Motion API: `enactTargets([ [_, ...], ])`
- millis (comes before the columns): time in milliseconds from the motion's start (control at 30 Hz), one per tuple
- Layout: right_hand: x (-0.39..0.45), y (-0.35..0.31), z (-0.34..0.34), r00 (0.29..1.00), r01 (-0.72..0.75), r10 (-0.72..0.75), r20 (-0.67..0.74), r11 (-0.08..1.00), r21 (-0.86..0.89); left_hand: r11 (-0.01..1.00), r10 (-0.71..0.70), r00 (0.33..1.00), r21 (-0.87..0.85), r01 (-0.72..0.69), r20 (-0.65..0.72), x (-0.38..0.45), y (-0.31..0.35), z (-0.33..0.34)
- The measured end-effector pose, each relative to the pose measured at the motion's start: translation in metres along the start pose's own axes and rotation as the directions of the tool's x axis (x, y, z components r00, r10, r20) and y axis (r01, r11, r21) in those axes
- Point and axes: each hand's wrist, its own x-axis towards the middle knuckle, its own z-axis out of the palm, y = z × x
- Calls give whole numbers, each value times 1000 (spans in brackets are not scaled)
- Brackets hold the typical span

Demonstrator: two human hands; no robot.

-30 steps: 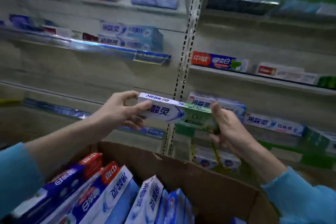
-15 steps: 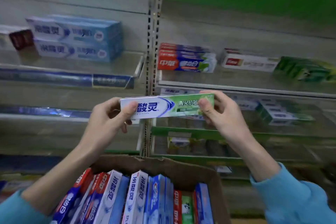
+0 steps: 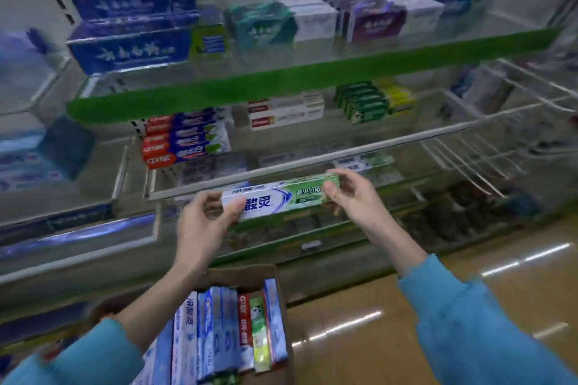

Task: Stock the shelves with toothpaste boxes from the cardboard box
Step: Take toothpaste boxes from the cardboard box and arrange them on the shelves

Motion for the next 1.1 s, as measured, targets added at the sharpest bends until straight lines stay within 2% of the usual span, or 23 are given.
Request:
enactTargets([
  [300,14,87,-70,976,-155,142,-167,986,-63,1000,-29,991,10,28,128,19,-32,125],
  [433,43,128,-104,965,-163,138,-221,982,-96,999,-41,986,6,40,161,40,-49,185],
  [600,104,171,-150,969,-103,67,-238,985,-142,997,-78,992,26,76,95,68,-60,263],
  [733,167,210,-185,977,-43,1,-213,980,-195,996,-71,997,-49,69,-23,95,-66,322],
  [767,180,218,-192,978,-18,-20,-209,984,-176,997,-51,997,-60,47,-60,102,-68,335],
  [933,237,250,-213,983,103,-120,-141,987,-123,993,87,989,94,-76,-124,135,-78,379],
  [1033,265,266,-220,961,214,-247,-125,950,-227,983,140,974,141,-115,-177,154,-87,392],
  [1100,276,273,-224,946,267,-299,-125,938,-223,980,177,971,118,-159,-162,167,-88,399],
])
